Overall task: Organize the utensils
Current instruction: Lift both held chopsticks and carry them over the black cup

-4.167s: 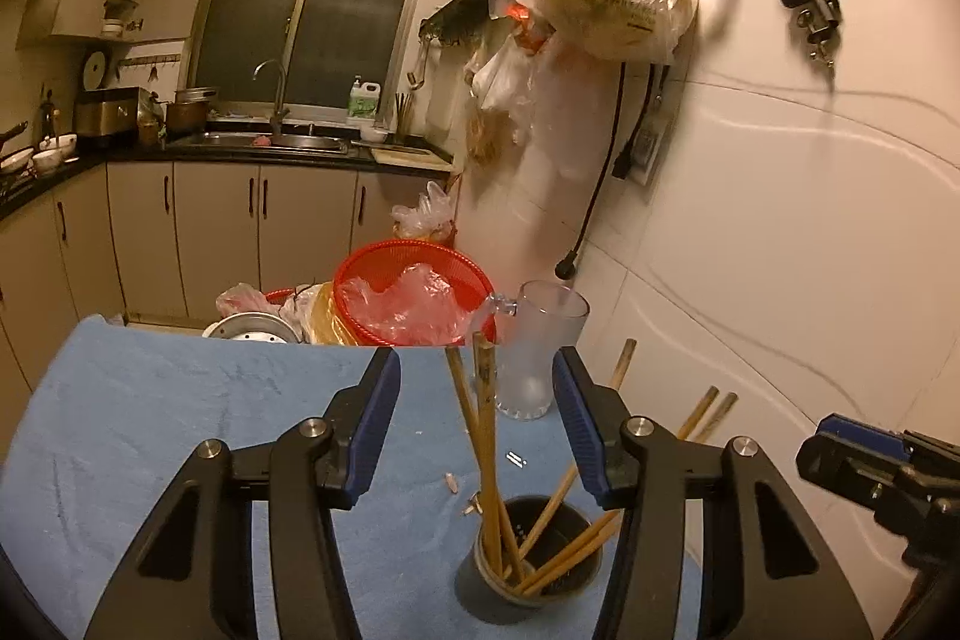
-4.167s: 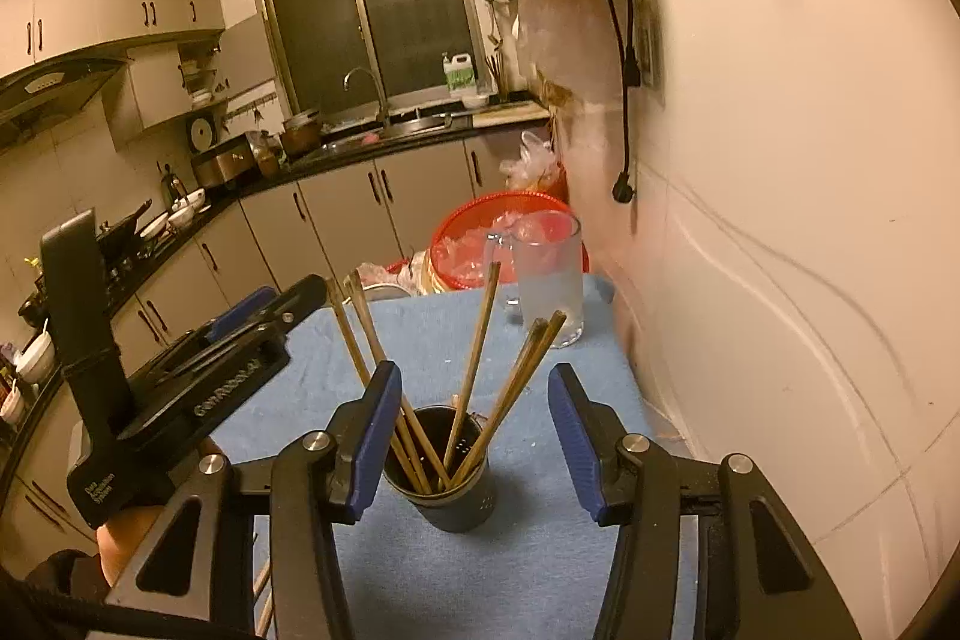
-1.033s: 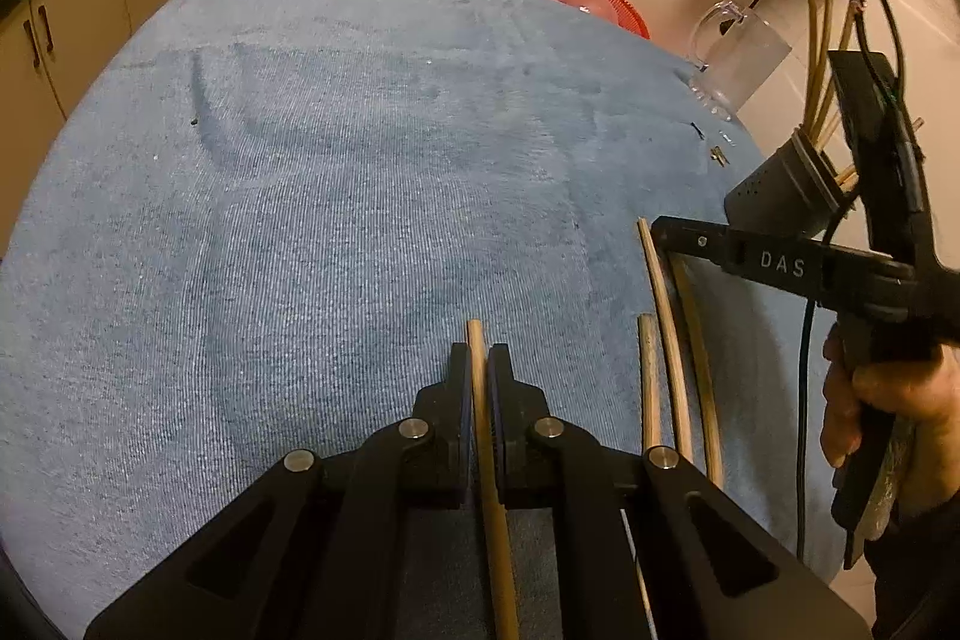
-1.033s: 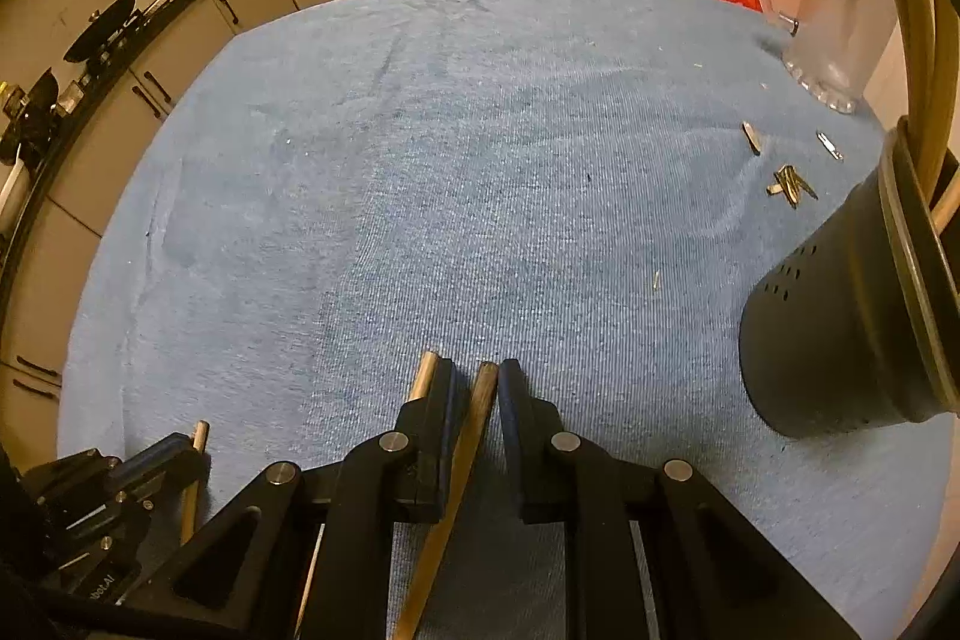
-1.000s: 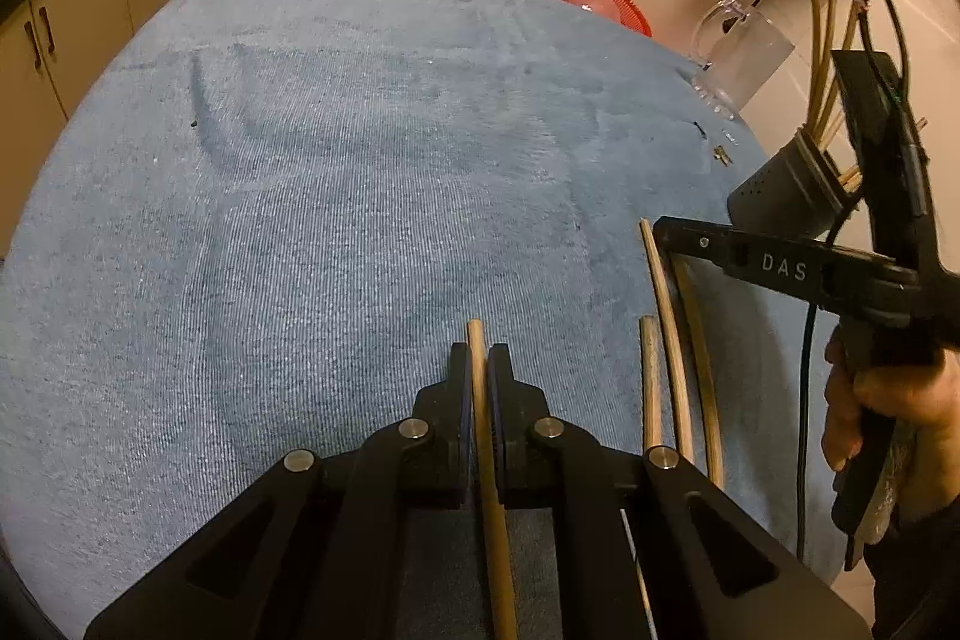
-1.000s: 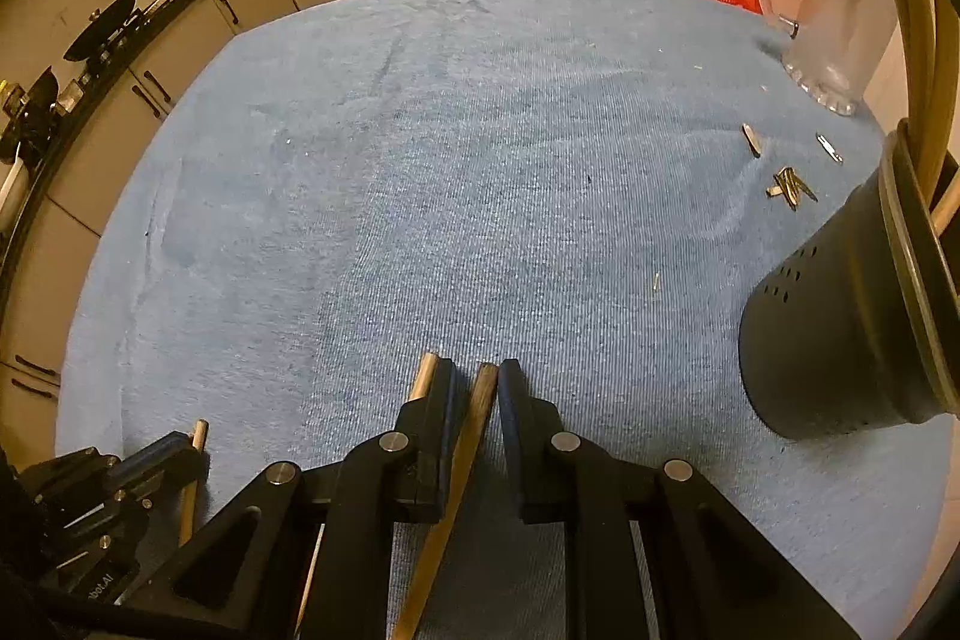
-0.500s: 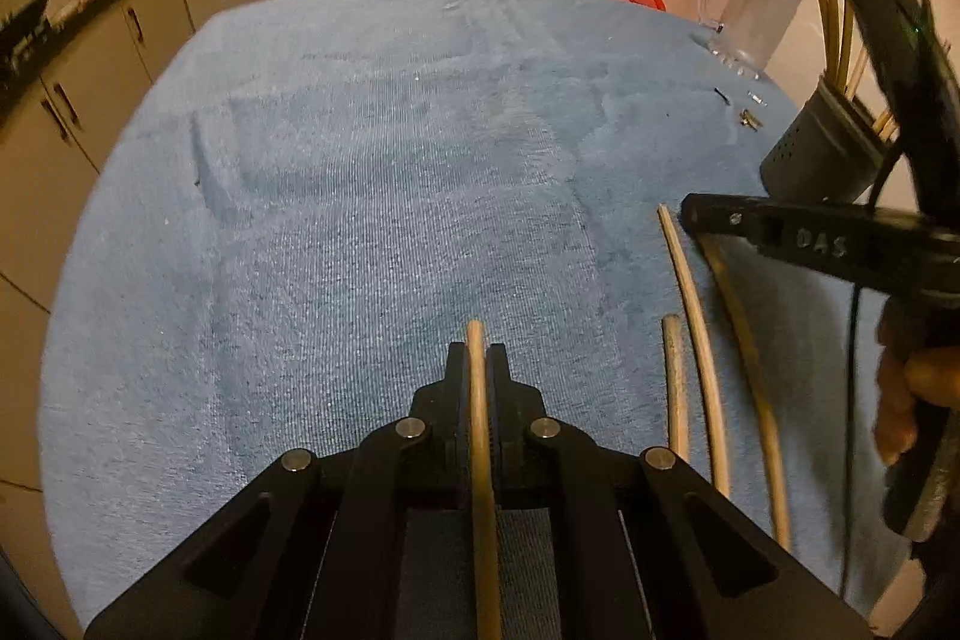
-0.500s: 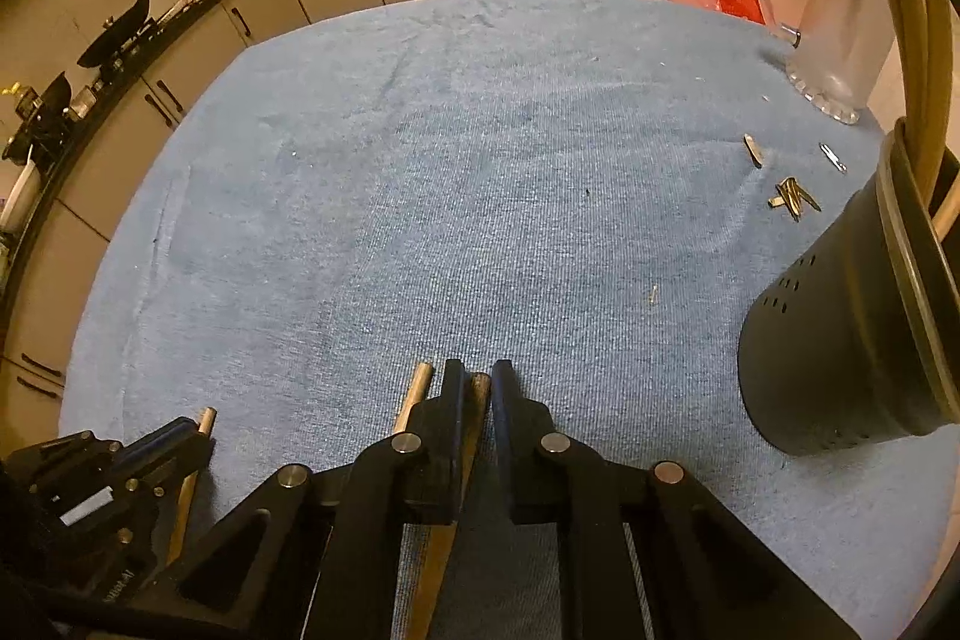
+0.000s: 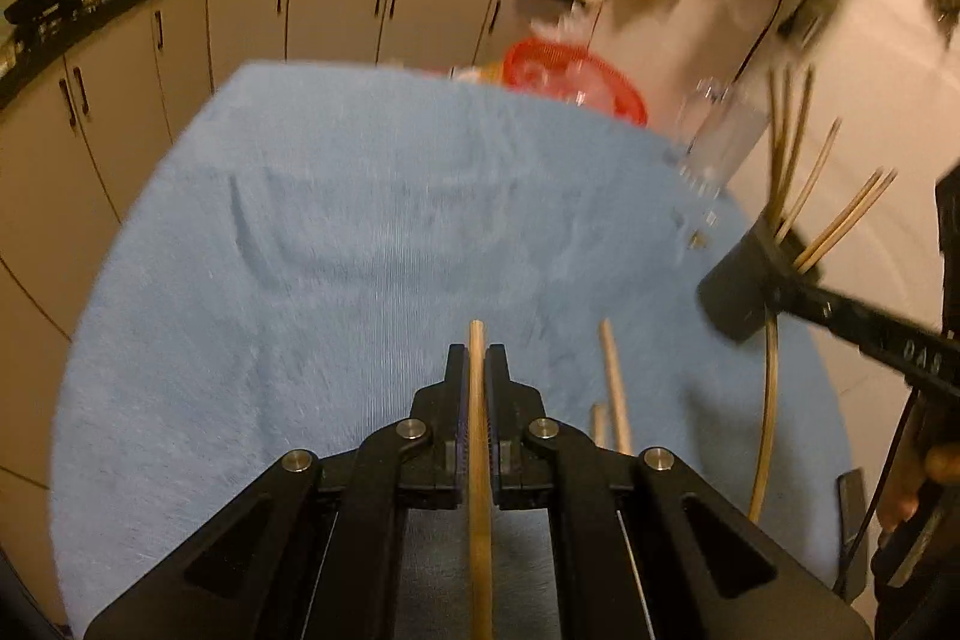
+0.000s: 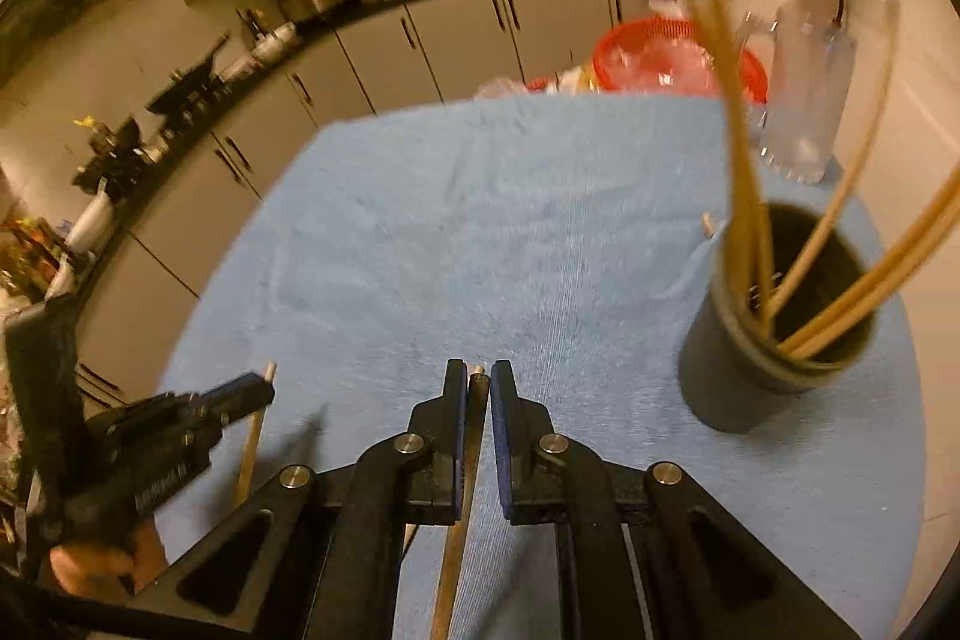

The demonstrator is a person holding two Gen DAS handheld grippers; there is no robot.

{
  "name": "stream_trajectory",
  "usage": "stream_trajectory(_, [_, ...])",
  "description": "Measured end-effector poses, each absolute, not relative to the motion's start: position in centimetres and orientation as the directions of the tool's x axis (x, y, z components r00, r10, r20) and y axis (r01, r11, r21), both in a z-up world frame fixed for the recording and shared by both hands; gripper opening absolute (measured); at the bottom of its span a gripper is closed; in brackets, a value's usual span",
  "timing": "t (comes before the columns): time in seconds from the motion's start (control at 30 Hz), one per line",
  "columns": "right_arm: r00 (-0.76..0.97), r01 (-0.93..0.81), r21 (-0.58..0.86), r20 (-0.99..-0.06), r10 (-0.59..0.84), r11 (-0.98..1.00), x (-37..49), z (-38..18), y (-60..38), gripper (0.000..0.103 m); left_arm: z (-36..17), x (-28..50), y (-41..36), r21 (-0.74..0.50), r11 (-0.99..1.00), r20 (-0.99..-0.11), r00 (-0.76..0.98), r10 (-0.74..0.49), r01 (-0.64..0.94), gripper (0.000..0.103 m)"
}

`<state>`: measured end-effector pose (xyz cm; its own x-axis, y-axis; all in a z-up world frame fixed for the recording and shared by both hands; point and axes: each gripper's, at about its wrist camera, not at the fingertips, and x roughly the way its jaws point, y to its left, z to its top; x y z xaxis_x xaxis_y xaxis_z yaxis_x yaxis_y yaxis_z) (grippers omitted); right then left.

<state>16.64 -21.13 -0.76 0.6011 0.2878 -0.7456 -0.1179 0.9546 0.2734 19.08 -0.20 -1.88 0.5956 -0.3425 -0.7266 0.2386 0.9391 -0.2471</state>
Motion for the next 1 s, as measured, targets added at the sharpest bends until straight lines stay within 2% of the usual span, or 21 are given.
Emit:
stream_trajectory(0.17, [0.654, -0.155, 0.284, -0.688, 0.313, 0.946, 13.8, 2.7, -21.9, 0.008, 1.5, 18.1, 0.2, -0.265, 0.927, -0.662, 0.649, -0.375, 0.266, 0.005])
stream_trajectory(0.6, [0.748, -0.229, 0.252, -0.573, 0.336, 0.94, 8.8, 8.9, -22.0, 0.007, 8.5, 15.6, -0.5, -0.198, 0.935, -0.51, 0.784, -0.355, 0.295, 0.004])
stream_trajectory(1.0, [0.797, -0.211, 0.193, -0.534, 0.283, 0.958, 8.3, 12.3, -22.6, 0.007, 10.1, 17.0, -2.0, -0.179, 0.938, -0.488, 0.802, -0.346, 0.295, 0.004])
